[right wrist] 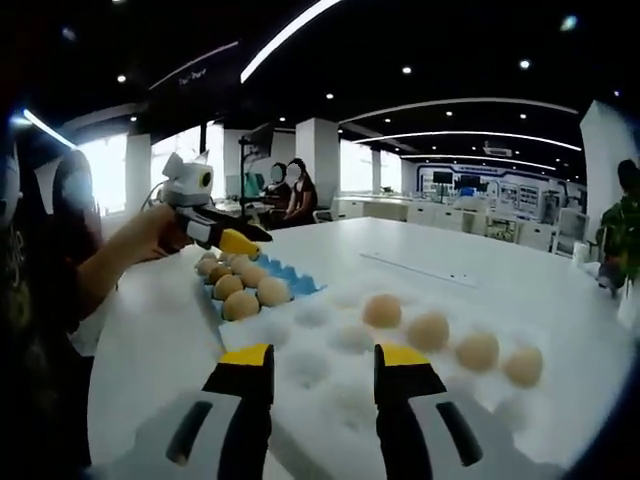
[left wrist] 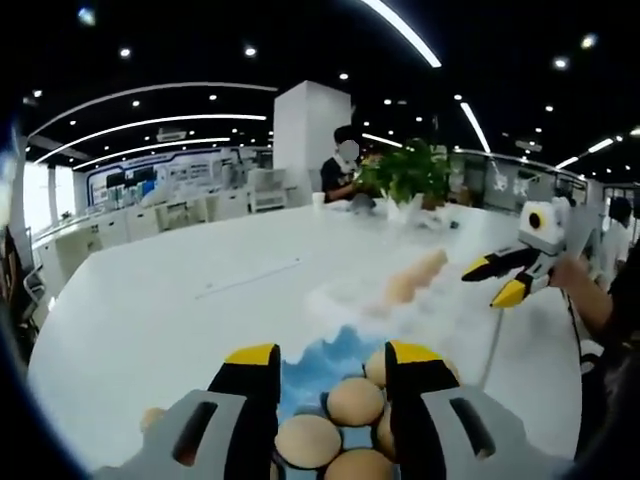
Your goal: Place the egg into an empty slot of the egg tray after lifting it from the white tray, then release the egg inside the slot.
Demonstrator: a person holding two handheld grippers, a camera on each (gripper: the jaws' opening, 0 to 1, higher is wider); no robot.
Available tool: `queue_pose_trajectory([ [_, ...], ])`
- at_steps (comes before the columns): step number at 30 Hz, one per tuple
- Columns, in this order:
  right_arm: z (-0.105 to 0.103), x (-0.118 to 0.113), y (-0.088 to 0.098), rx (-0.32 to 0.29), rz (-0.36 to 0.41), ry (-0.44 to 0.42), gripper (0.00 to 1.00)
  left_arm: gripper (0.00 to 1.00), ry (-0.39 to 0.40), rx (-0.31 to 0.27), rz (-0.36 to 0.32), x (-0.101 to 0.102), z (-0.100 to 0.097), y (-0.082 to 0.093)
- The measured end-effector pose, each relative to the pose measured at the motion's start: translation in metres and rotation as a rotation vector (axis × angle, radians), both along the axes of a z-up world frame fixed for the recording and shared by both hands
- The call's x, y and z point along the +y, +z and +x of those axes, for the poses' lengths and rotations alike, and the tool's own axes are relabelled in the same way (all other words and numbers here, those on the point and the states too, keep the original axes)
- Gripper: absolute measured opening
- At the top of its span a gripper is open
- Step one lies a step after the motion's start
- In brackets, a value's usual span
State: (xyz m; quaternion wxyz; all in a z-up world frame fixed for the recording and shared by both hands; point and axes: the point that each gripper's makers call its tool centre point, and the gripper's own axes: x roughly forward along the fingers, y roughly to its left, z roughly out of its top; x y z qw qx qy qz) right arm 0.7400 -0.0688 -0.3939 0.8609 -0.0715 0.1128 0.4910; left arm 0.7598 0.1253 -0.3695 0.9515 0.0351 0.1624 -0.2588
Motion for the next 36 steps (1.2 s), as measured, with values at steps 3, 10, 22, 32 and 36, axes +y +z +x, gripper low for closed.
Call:
queue_pose_trajectory([
  [3, 0.002, -0.006, -0.003, 0.003, -0.004, -0.011, 0.42, 0.47, -0.013, 0.003, 0.004, -0.007, 0.000, -0.001],
  [10, 0.000, -0.020, -0.006, 0.011, -0.006, -0.031, 0.43, 0.48, -0.047, 0.020, 0.009, -0.027, -0.001, -0.004],
  [22, 0.003, -0.043, -0.010, 0.015, -0.004, -0.083, 0.45, 0.50, -0.103, 0.022, -0.005, -0.049, 0.009, -0.005],
  [32, 0.009, -0.057, -0.009, 0.009, -0.004, -0.114, 0.45, 0.52, -0.149, 0.034, -0.007, -0.069, 0.017, -0.007],
  [36, 0.010, -0.063, -0.009, 0.009, -0.006, -0.127, 0.46, 0.52, -0.162, 0.035, -0.005, -0.076, 0.022, -0.007],
])
